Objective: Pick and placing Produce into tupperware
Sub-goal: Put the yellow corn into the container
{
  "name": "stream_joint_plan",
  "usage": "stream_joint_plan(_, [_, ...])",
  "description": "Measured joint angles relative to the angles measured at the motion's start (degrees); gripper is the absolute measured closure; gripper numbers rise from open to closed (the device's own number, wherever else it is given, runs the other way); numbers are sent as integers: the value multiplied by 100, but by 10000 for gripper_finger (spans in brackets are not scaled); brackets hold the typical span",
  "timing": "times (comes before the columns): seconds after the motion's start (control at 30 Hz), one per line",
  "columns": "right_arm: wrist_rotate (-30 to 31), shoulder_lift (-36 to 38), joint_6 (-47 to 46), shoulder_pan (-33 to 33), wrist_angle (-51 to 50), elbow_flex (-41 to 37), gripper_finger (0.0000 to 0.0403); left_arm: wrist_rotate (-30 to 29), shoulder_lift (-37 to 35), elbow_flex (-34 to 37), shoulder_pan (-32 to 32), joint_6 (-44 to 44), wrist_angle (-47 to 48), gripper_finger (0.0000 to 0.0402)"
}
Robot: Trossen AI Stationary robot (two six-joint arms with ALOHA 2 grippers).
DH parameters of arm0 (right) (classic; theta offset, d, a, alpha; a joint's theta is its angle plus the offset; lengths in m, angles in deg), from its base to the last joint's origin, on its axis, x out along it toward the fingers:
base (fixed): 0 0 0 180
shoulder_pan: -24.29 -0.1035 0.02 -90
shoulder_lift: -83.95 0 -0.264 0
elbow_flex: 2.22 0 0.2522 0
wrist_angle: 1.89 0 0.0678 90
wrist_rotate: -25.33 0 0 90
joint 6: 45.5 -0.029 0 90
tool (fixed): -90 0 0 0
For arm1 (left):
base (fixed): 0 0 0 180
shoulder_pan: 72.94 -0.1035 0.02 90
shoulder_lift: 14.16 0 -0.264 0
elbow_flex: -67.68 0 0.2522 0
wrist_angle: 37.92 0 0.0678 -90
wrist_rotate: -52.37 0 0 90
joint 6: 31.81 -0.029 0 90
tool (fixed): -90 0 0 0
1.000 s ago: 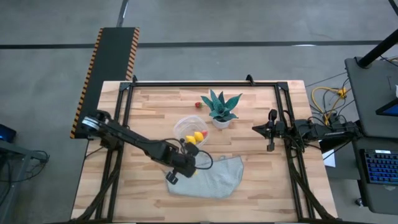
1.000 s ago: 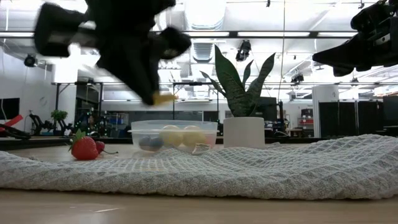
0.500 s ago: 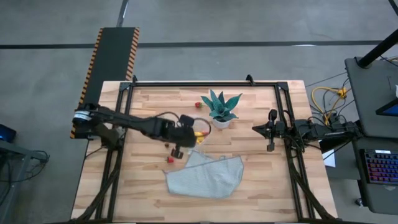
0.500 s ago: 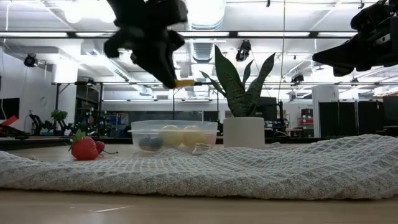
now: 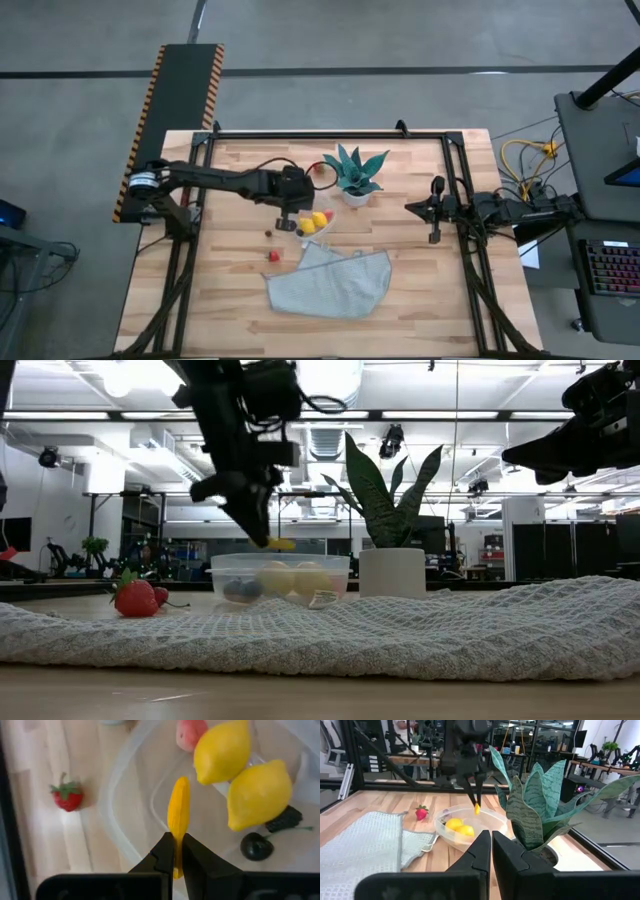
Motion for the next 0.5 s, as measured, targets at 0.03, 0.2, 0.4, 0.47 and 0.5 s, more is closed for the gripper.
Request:
stream_joint_plan(0.03, [0,-1,-2,0,3,0,394,51,66,-1,-26,-39,6,398])
stream_joint_plan(0.2, [1,-48,-1,2,25,-1,394,207,476,5,-34,-114,9,398])
stream_joint_plan(0.4, [0,-73,-2,2,2,0,394,196,847,1,-34,-124,14,398])
stream_joint_plan(0.47, [0,-71,-2,0,7,0,394,183,862,1,-34,-128,31,398])
stream_joint_plan(0.5, [2,-73,-2,2,4,0,394,183,858,1,-34,-126,49,398])
